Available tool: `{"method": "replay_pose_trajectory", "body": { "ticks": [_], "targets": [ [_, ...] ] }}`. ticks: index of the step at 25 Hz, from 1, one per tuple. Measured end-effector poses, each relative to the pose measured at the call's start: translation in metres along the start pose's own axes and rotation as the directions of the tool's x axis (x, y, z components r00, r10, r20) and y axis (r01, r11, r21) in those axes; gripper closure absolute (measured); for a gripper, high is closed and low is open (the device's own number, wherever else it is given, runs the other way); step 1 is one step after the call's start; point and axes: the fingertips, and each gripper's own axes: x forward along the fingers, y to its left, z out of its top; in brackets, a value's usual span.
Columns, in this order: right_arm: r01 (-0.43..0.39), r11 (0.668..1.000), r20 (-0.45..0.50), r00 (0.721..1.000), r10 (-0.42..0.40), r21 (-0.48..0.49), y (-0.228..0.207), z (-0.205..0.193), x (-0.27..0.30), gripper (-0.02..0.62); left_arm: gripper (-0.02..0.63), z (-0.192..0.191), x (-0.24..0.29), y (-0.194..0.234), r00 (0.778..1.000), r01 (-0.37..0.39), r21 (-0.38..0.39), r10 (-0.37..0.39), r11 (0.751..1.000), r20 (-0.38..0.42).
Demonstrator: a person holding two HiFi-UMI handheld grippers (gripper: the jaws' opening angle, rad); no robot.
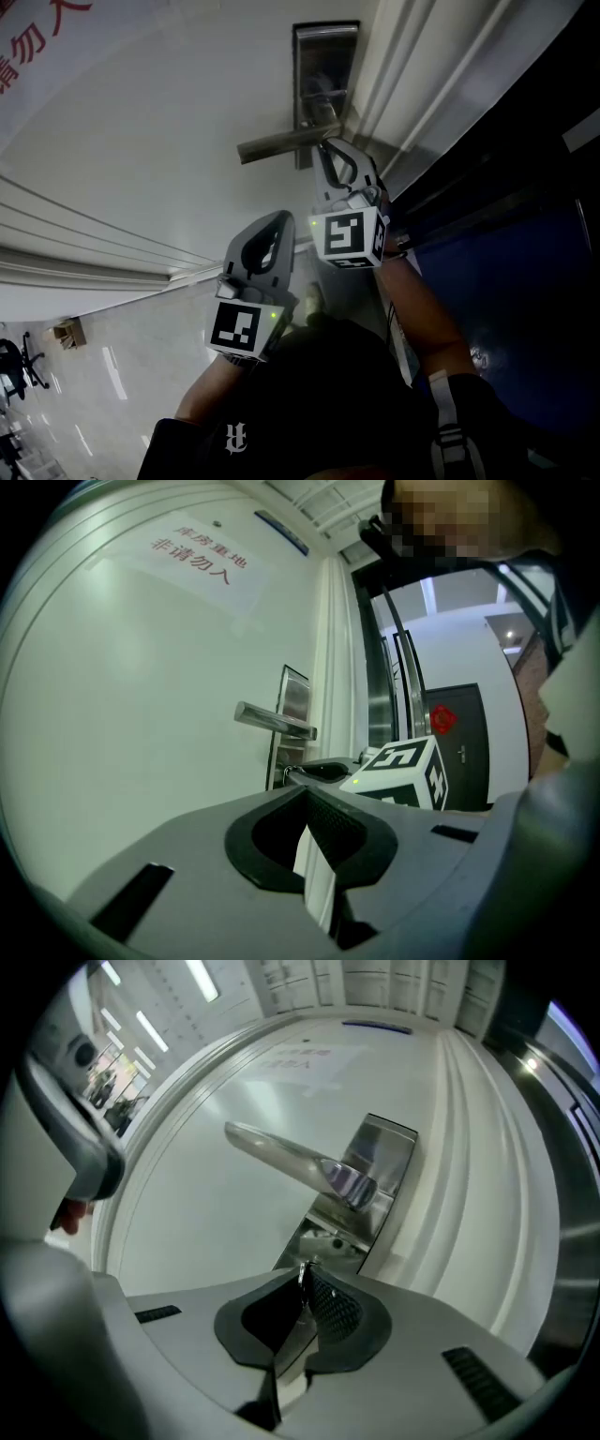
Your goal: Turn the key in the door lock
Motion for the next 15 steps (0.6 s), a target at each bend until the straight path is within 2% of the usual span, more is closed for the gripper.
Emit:
{"method": "replay_pose_trajectory", "body": {
  "ticks": [2,3,5,7,8,10,12,15],
  "targets": [
    [-0.011,0.989,0.006,1.000,0.010,0.146,-0.002,-0.001,0.000,0.572,0.600,-0.001,0.000,0.000,1.000,0.000,-0.001,0.000,1.000,-0.002],
    [-0.018,0.974,0.011,1.000,0.016,0.227,-0.002,-0.001,0.000,0.572,0.600,-0.001,0.000,0.000,1.000,0.000,-0.001,0.000,1.000,-0.003],
    [-0.031,0.921,0.023,0.999,0.024,0.389,-0.005,-0.003,0.000,0.572,0.600,-0.001,0.000,0.000,1.000,0.000,-0.001,0.000,1.000,-0.003],
    [-0.044,0.844,0.035,0.999,0.030,0.535,-0.007,-0.006,0.000,0.572,0.600,-0.001,0.000,0.001,1.000,0.001,0.000,-0.001,1.000,-0.002],
    [-0.053,0.794,0.041,0.999,0.035,0.605,-0.008,-0.007,0.000,0.572,0.600,-0.001,0.000,0.001,1.000,0.001,0.000,-0.001,1.000,-0.003],
    [-0.076,0.667,0.060,0.997,0.047,0.741,-0.009,-0.010,0.000,0.572,0.600,-0.002,0.000,0.002,1.000,0.000,-0.002,0.000,1.000,-0.007],
    [-0.098,0.518,0.083,0.995,0.051,0.850,-0.009,-0.012,0.000,0.572,0.600,-0.001,-0.001,0.003,1.000,-0.001,-0.002,0.001,1.000,-0.008],
    [-0.127,0.294,0.119,0.992,0.045,0.947,-0.011,-0.015,0.000,0.572,0.600,-0.001,-0.002,0.004,1.000,-0.001,0.001,0.001,1.000,-0.008]
  ]
}}
